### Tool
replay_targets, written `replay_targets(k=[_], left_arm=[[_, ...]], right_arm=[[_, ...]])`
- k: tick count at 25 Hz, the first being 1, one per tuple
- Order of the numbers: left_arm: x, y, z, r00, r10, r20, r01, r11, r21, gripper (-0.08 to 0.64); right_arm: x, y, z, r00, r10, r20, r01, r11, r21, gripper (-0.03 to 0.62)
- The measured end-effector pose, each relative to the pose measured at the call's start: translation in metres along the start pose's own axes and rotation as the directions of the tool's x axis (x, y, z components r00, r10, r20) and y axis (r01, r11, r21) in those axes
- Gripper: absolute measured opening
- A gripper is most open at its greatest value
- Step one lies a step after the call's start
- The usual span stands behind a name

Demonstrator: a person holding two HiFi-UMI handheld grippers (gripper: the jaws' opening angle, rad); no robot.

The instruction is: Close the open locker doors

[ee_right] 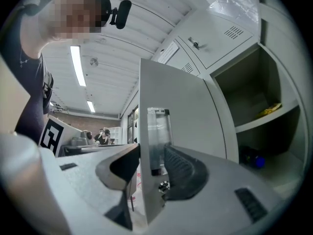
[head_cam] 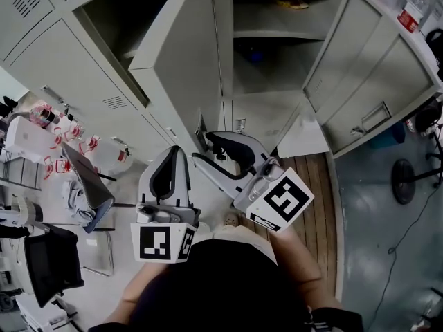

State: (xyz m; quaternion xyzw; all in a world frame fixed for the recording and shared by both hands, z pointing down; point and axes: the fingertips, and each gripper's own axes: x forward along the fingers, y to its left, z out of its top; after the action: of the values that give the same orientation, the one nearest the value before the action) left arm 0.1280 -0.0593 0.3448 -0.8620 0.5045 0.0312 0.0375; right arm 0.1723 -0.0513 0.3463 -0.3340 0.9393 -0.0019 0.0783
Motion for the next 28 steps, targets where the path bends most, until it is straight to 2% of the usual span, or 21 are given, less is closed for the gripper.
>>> replay_targets(k=[8,12,18,28], left_arm=[[-0.007,0.030,-0.004,0.998,0.063,-0.010,-0.063,0.998,-0.012,0.000],[-0.010,0.043,-0.006,0.997,0.075,-0.010,-0.075,0.997,-0.023,0.000],[-0.004,0.069,-0.008,0.997,0.073,-0.005,-0.074,0.996,-0.041,0.000],[0.002,0.119,-0.010,0.999,0.035,-0.012,-0.035,0.999,-0.009,0.000]], right_arm=[[0.030,0.007,-0.005,1.000,0.003,-0.010,-0.004,1.000,-0.028,0.155],[0.044,0.013,-0.006,1.000,0.004,-0.010,-0.004,0.999,-0.041,0.132],[0.068,0.018,-0.008,0.999,-0.016,-0.029,0.014,0.998,-0.068,0.115],[0.106,0.020,-0.013,0.995,-0.097,-0.037,0.094,0.992,-0.085,0.110]])
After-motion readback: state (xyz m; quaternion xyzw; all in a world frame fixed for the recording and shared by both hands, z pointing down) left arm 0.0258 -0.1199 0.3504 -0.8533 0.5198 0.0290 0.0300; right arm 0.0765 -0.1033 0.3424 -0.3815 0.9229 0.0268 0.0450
